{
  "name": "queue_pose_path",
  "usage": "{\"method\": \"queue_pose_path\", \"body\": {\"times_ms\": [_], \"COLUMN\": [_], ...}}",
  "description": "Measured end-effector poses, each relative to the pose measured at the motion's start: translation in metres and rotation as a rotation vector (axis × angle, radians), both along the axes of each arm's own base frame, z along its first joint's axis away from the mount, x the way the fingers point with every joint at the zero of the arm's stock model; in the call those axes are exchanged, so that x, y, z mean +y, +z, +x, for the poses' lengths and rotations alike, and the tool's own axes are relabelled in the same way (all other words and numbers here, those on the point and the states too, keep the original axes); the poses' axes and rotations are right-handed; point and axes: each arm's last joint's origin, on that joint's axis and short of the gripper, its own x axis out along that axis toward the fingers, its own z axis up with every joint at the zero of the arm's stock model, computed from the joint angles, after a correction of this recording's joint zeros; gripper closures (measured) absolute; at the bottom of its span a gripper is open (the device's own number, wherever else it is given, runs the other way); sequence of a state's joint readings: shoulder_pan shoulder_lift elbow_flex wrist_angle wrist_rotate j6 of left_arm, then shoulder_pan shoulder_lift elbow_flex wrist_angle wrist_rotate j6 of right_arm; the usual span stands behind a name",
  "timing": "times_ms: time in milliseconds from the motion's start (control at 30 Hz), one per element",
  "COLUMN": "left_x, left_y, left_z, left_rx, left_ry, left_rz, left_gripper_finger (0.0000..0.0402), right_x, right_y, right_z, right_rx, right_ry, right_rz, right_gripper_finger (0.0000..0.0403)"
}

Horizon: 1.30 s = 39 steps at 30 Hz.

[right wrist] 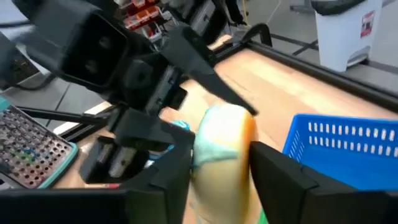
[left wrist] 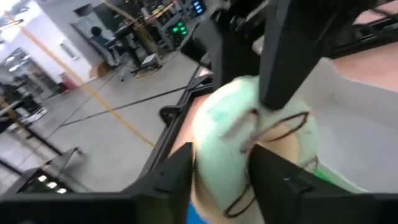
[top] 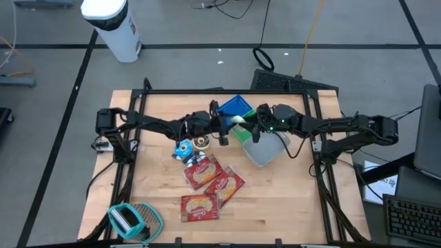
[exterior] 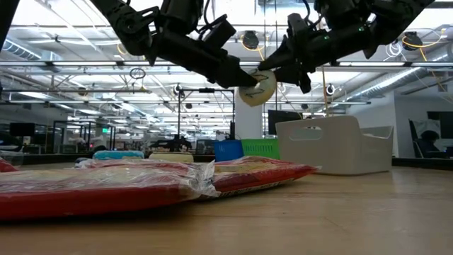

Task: Pick & Place Food Item
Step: Put the light blue donut into the blue bin

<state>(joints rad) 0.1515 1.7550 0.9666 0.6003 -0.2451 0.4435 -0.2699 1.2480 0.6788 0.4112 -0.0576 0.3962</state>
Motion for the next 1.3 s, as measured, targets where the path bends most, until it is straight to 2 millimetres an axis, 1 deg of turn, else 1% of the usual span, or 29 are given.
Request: {"method": "queue_pose_path", "body": {"times_ms": [67, 167, 300, 400, 467, 600, 667, 733, 800, 867, 933, 1033, 1133, 1300], "left_x": [-0.002, -0.006, -0.017, -0.023, -0.025, -0.026, -0.025, -0.024, -0.023, -0.022, -0.022, -0.021, -0.02, -0.02], "left_y": [0.002, 0.006, 0.026, 0.049, 0.063, 0.083, 0.092, 0.091, 0.088, 0.083, 0.077, 0.066, 0.057, 0.046], "left_z": [0.001, 0.0, -0.012, -0.027, -0.039, -0.063, -0.072, -0.081, -0.089, -0.097, -0.107, -0.121, -0.132, -0.137], "left_rx": [-0.004, -0.004, 0.009, -0.014, -0.014, -0.012, -0.038, -0.042, -0.053, -0.085, -0.14, -0.22, -0.281, -0.29], "left_ry": [0.038, 0.08, 0.075, 0.07, 0.075, 0.028, -0.019, -0.055, -0.07, -0.063, -0.063, -0.046, -0.008, 0.009], "left_rz": [0.009, 0.02, 0.012, -0.039, -0.089, -0.197, -0.245, -0.284, -0.309, -0.331, -0.347, -0.359, -0.383, -0.421], "left_gripper_finger": [0.0199, 0.0159, 0.0126, 0.0113, 0.0108, 0.0106, 0.0105, 0.0105, 0.0105, 0.0105, 0.0105, 0.0105, 0.0105, 0.0105], "right_x": [0.0, 0.0, 0.0, -0.003, -0.009, -0.026, -0.038, -0.052, -0.068, -0.085, -0.1, -0.122, -0.142, -0.161], "right_y": [-0.001, -0.001, -0.002, -0.006, -0.004, 0.005, 0.016, 0.029, 0.038, 0.043, 0.044, 0.036, 0.017, -0.017], "right_z": [0.0, 0.0, -0.001, -0.002, -0.003, -0.006, -0.005, -0.003, -0.004, -0.001, 0.002, 0.009, 0.014, 0.014], "right_rx": [0.006, 0.012, 0.032, 0.059, 0.049, 0.044, 0.032, 0.031, 0.073, 0.116, 0.157, 0.2, 0.24, 0.297], "right_ry": [0.0, 0.005, 0.009, -0.009, -0.028, -0.035, -0.011, -0.004, -0.016, -0.026, -0.011, 0.014, 0.027, 0.043], "right_rz": [0.001, -0.016, -0.013, -0.007, -0.013, -0.024, -0.026, -0.034, -0.04, -0.038, -0.02, -0.005, 0.053, 0.172], "right_gripper_finger": [0.028, 0.0306, 0.0337, 0.0359, 0.037, 0.0385, 0.0386, 0.0387, 0.0387, 0.0387, 0.0388, 0.0388, 0.0388, 0.0388]}}
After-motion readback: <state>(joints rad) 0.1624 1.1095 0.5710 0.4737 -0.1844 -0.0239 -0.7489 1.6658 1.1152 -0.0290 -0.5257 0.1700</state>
